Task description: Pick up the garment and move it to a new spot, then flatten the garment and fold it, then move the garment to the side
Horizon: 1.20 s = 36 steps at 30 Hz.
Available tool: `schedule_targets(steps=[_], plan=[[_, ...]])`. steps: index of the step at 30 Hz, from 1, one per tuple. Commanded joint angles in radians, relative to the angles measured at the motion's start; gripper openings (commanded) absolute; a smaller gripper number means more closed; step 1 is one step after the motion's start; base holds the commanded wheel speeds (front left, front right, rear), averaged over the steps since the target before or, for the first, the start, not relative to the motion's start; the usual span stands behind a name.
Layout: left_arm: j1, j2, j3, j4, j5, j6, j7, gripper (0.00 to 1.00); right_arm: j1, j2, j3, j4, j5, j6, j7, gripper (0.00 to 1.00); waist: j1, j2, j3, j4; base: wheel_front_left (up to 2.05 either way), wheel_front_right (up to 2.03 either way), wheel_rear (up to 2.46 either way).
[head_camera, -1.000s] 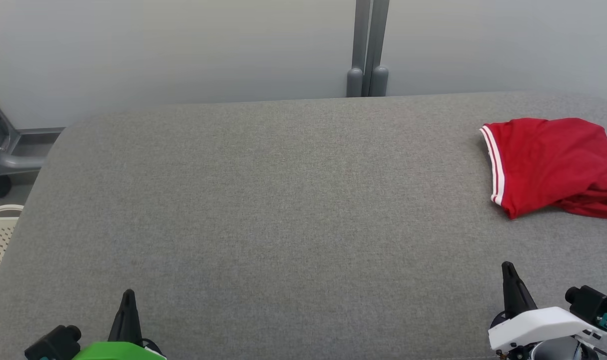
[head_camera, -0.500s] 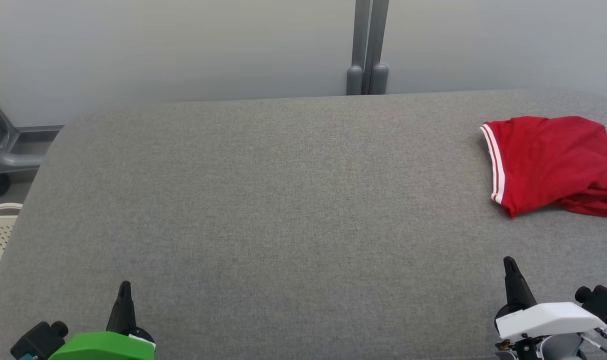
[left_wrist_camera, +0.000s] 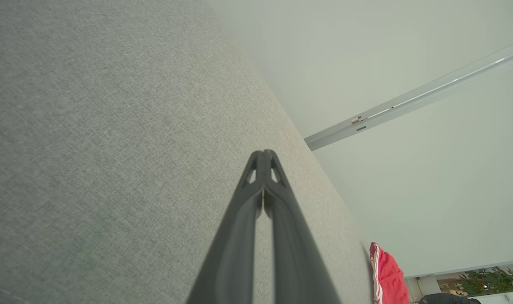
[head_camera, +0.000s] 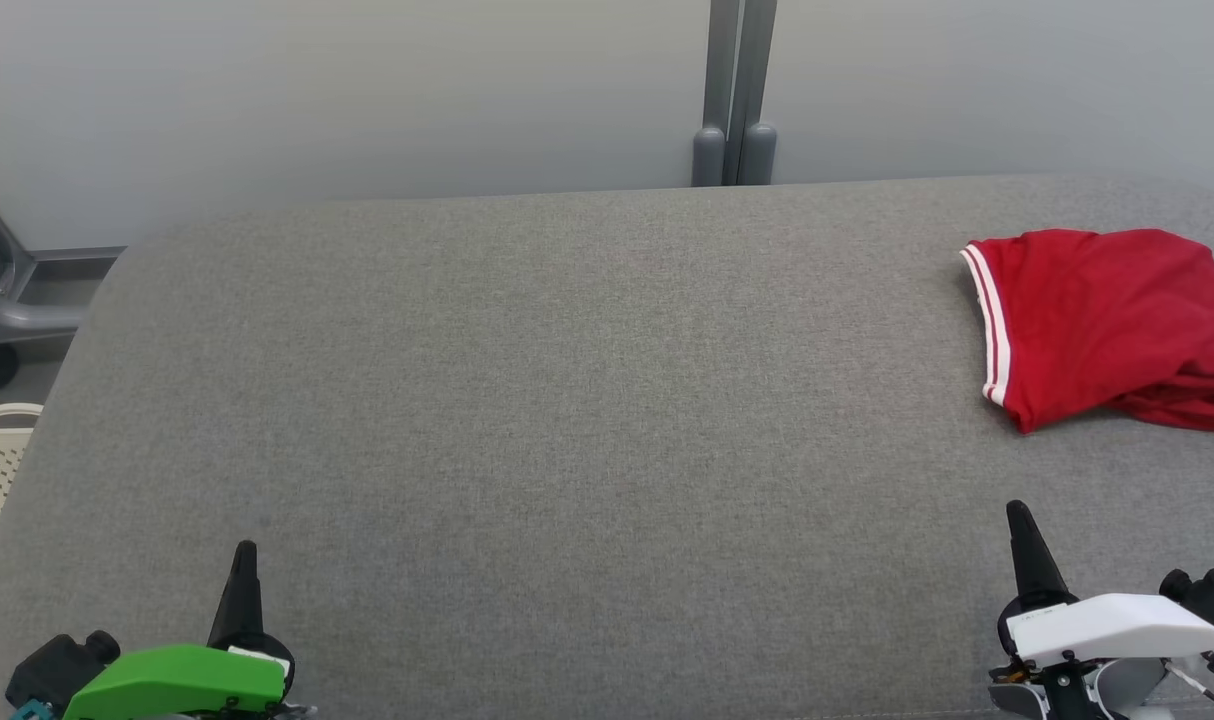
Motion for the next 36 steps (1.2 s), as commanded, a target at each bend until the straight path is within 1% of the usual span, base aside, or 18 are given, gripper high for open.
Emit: schedule_targets(steps=[1,18,36], plan=[[-0.029,0.003,0.008,-0.013,-0.023,-0.007,0.007,0.00,-0.022,-0.006,0.001,-0.017,0.030,0.000,0.006,0.00,0.0000,0.0000,0.000,0.000,0.00,0.00,0.00],[-0.052,0.000,0.032,-0.020,-0.190,-0.019,0.061,0.00,-0.025,-0.008,0.003,-0.044,0.213,0.000,0.043,0.00,0.0000,0.0000,0.007,-0.001,0.00,0.00,0.00],[-0.073,-0.003,0.052,-0.028,-0.338,-0.030,0.110,0.00,-0.030,-0.009,0.005,-0.068,0.379,0.000,0.078,0.00,0.0000,0.0000,0.014,-0.002,0.00,0.00,0.00]])
